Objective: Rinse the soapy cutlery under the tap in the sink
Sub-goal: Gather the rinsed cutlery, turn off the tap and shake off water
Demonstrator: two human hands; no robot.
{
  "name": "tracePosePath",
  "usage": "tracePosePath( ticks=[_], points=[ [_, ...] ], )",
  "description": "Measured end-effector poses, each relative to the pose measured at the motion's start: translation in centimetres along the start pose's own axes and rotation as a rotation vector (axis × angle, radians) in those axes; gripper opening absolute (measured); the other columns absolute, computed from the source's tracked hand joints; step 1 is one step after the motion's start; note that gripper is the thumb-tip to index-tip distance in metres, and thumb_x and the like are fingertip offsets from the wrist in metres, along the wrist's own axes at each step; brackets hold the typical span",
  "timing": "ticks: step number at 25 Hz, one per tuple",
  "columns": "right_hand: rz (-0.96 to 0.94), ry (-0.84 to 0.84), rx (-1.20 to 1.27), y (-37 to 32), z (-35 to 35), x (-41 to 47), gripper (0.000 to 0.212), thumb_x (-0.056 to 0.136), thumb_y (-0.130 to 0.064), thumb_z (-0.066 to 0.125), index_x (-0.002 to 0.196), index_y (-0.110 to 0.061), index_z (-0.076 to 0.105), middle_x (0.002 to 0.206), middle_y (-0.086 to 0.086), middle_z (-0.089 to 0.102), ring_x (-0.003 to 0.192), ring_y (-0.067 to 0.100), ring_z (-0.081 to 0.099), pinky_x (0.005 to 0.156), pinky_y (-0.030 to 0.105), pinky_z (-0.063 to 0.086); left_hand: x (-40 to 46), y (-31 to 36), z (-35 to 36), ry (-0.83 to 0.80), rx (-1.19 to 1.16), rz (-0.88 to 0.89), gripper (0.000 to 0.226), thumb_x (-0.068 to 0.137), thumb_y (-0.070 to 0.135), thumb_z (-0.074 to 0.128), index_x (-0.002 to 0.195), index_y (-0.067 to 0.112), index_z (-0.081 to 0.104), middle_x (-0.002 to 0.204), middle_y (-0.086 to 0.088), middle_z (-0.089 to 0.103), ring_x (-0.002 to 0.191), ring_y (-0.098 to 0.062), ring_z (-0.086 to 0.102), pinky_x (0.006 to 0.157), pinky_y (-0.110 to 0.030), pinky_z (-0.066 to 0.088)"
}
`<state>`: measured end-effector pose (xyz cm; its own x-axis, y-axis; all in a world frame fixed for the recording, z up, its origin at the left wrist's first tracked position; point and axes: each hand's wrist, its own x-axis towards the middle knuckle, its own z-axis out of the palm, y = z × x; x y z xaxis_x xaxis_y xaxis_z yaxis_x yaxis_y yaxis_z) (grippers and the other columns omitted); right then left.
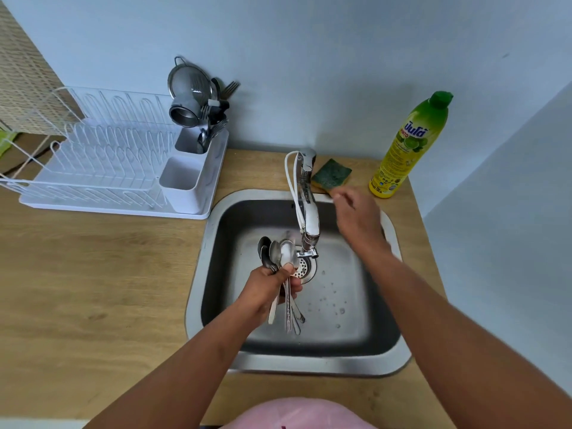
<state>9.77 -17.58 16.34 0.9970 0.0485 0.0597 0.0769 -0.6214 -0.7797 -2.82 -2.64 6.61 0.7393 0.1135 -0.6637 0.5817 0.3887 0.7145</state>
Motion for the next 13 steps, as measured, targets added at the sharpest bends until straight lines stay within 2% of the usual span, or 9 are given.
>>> tracePosePath(
  ticks=[1,3,4,5,6,8,9,11,13],
  points=[
    [0.113,0.032,0.047,1.7,0.1,-2.9,0.021,0.098,-0.024,0.053,0.092,-0.028,0.073,0.084,-0.009,0.069,0.074,0.007,0.061,0.060,0.020,0.039,-0.3,0.1,-0.3,0.018,-0.013,0.012,0.019,0.100,0.020,0.063,0.099,0.001,0.068,0.071,-0.010,0.075,0.073,-0.028,0.074,0.084,-0.047,0.061],
    [0.289,-0.110,0.120,4.5,1.4,-8.9,0.021,0.097,-0.021,0.056,0.086,-0.029,0.072,0.087,0.000,0.075,0.074,0.018,0.067,0.061,0.030,0.051,-0.9,0.4,-0.7,0.040,-0.026,0.046,0.016,0.101,0.018,0.061,0.096,0.003,0.064,0.067,-0.008,0.069,0.066,-0.026,0.067,0.077,-0.044,0.061],
    [0.333,-0.238,0.147,5.3,2.5,-11.4,0.018,0.097,-0.020,0.057,0.093,-0.026,0.074,0.094,0.006,0.077,0.081,0.023,0.071,0.071,0.039,0.058,-1.3,0.5,-0.7,0.050,-0.031,0.064,0.016,0.102,0.017,0.059,0.095,0.004,0.063,0.066,-0.007,0.065,0.062,-0.024,0.063,0.071,-0.040,0.059],
    [0.342,-0.360,0.161,5.5,3.6,-13.5,0.017,0.097,-0.021,0.059,0.105,-0.021,0.074,0.104,0.007,0.077,0.092,0.024,0.072,0.084,0.044,0.058,-1.7,0.6,-0.7,0.066,-0.030,0.079,0.015,0.103,0.017,0.057,0.095,0.005,0.062,0.067,-0.007,0.062,0.059,-0.023,0.059,0.066,-0.036,0.056],
    [0.319,-0.453,0.165,5.1,4.6,-15.0,0.024,0.098,-0.026,0.059,0.118,-0.020,0.071,0.112,0.004,0.075,0.099,0.019,0.071,0.090,0.043,0.057,-2.0,0.7,-0.6,0.083,-0.020,0.088,0.015,0.104,0.017,0.055,0.097,0.005,0.061,0.068,-0.007,0.060,0.058,-0.021,0.055,0.062,-0.034,0.053],
    [0.229,-0.571,0.199,3.6,6.1,-17.0,0.030,0.097,-0.036,0.055,0.125,-0.029,0.066,0.110,-0.008,0.074,0.090,0.000,0.068,0.081,0.026,0.053,-2.6,0.9,-0.5,0.119,0.011,0.098,0.014,0.103,0.019,0.054,0.099,0.007,0.061,0.067,-0.004,0.056,0.056,-0.017,0.050,0.057,-0.031,0.047],
    [0.197,-0.605,0.208,2.7,6.4,-17.4,0.030,0.096,-0.038,0.053,0.123,-0.032,0.064,0.107,-0.011,0.074,0.084,-0.004,0.067,0.075,0.021,0.049,-3.0,1.1,-0.5,0.138,0.025,0.100,0.013,0.102,0.020,0.055,0.097,0.010,0.061,0.065,-0.002,0.055,0.055,-0.015,0.049,0.057,-0.031,0.046],
    [0.178,-0.651,0.215,1.7,6.8,-17.6,0.028,0.096,-0.037,0.053,0.122,-0.034,0.061,0.103,-0.010,0.075,0.084,-0.001,0.069,0.072,0.019,0.048,-3.8,1.6,-0.7,0.167,0.022,0.101,0.012,0.098,0.021,0.057,0.090,0.013,0.060,0.061,0.002,0.053,0.053,-0.012,0.048,0.057,-0.031,0.045],
    [0.180,-0.674,0.197,1.1,6.9,-17.4,0.019,0.096,-0.037,0.054,0.113,-0.031,0.062,0.095,-0.005,0.075,0.084,0.011,0.069,0.075,0.029,0.051,-4.5,2.0,-1.0,0.156,-0.047,0.086,0.013,0.095,0.022,0.057,0.084,0.014,0.060,0.060,0.002,0.054,0.055,-0.013,0.053,0.058,-0.030,0.046]
  ],
)
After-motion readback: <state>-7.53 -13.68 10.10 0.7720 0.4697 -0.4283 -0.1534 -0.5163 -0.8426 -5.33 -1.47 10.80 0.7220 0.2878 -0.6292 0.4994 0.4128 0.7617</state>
